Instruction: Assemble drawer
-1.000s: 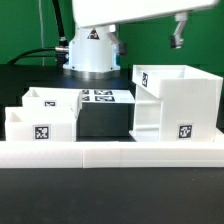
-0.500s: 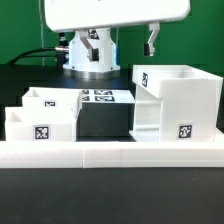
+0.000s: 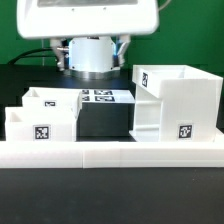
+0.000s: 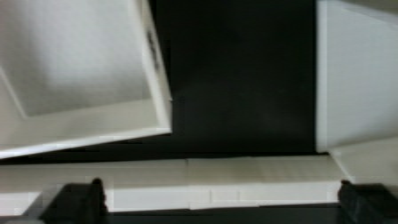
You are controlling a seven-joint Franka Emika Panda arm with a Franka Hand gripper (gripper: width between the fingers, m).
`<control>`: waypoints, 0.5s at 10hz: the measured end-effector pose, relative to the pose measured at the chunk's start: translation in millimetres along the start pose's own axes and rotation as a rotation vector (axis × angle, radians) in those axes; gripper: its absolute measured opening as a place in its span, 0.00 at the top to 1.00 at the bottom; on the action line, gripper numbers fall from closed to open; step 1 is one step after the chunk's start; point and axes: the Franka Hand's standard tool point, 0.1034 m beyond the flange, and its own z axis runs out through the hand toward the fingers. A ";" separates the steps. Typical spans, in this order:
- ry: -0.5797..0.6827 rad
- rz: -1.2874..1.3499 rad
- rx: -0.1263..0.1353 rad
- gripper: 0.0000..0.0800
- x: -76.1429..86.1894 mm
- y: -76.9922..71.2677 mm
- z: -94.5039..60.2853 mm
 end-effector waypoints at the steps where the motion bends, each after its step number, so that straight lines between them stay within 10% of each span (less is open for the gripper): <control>1: -0.004 -0.024 -0.009 0.19 -3.3 8.1 7.5; 5: -0.015 -0.062 -0.018 0.19 -7.8 19.6 19.9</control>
Offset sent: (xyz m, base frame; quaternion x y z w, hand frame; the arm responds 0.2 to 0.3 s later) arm 0.0000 0.0000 0.0000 0.0000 0.0000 0.0000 1.0000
